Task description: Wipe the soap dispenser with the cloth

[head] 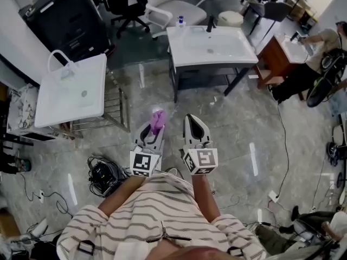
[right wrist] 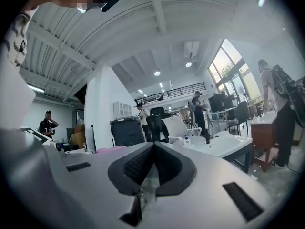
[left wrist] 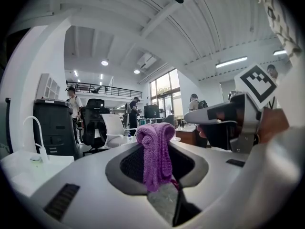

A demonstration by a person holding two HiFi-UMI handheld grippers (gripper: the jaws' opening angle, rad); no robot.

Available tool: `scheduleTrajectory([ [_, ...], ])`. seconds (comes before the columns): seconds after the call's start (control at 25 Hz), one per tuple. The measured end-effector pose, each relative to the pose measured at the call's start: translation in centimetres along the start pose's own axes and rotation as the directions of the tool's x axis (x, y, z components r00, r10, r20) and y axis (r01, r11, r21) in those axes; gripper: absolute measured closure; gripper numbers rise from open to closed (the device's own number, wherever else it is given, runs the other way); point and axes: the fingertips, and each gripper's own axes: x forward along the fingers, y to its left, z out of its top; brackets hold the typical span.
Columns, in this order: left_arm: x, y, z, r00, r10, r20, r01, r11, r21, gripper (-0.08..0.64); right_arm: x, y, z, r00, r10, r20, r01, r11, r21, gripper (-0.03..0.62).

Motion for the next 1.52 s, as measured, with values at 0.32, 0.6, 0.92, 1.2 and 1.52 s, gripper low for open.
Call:
scheduleTrajectory([
  [0.32,10.0,5.3,-0.4,0.999,0.02,0.031,-0.018,0.999,-0.047,0.445,9.9,-4.9,0.4,1.0,0.012,-0.003,-0.012,1.0,-0.026,0.591],
  [0.6,21.2,13.2,1.4,1.0,0.008,0.025,-0.007,0.999,-0.043,0.445,22.9,-9.3,2.6,1.0,0.016,-0.007,-0.016,1.0,-0.024,0.586],
  [0.92,33.3,21.2,5.4,0.998,-0.044,0.045,0.045,0.999,-0.028,0.445,36.1,-13.6,6.6,1.0,-0.006,-0.004,0.005,0.999,-0.034,0.583],
  [1.2,40.6,25.4,5.8,0.997,-0.073,0.034,0.074,0.997,-0.032,0.445,43.9,-17.1,6.8,0.999,-0.034,-0.036,0.033,0.999,-0.038,0.583],
  [1.52,45.5,27.1,3.5,0.997,-0.072,-0.022,0.071,0.996,-0.062,0.445,48.4,-20.1,4.8,0.996,-0.022,-0.083,0.02,1.0,-0.018,0.583],
])
